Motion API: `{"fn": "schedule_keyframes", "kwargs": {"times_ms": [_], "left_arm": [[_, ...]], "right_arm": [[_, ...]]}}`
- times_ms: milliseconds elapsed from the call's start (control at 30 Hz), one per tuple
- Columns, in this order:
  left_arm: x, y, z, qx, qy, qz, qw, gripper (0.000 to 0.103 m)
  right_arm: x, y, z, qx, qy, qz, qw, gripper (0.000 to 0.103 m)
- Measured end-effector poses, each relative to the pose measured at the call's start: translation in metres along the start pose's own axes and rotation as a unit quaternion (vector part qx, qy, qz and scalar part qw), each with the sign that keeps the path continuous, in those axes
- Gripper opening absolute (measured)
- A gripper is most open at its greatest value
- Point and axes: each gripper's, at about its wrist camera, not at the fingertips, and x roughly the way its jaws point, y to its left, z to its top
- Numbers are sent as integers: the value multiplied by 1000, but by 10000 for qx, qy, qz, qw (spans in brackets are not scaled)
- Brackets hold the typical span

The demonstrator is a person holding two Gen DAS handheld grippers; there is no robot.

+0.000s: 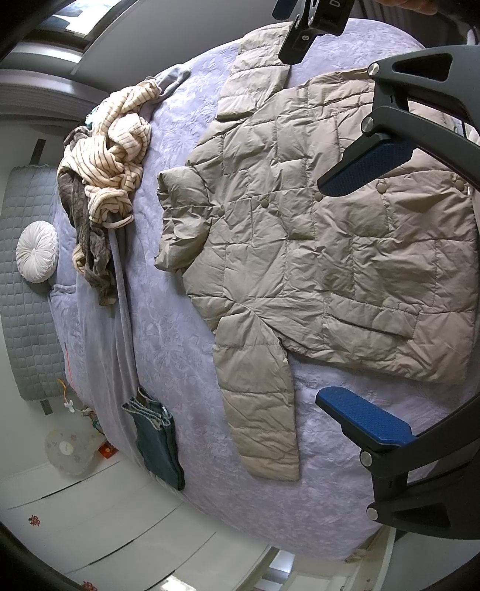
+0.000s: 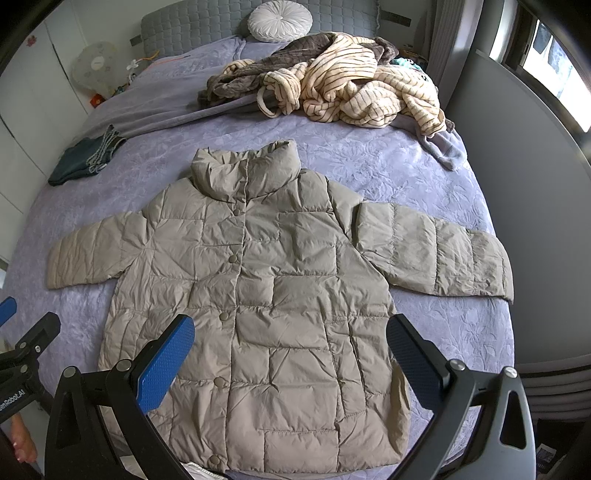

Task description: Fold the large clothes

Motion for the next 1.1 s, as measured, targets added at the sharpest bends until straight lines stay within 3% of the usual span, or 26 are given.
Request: {"fn": "schedule_keyframes", "kwargs": {"times_ms": [900,1100], "left_arm": [[0,1,0,-17,8,-30,10000,103],[4,12,-5,-150,91,-252,9995,103]], "right_arm": [[0,1,-1,-1,18,3,10000,103],[8,1,0,102,197,133,9997,103]]}}
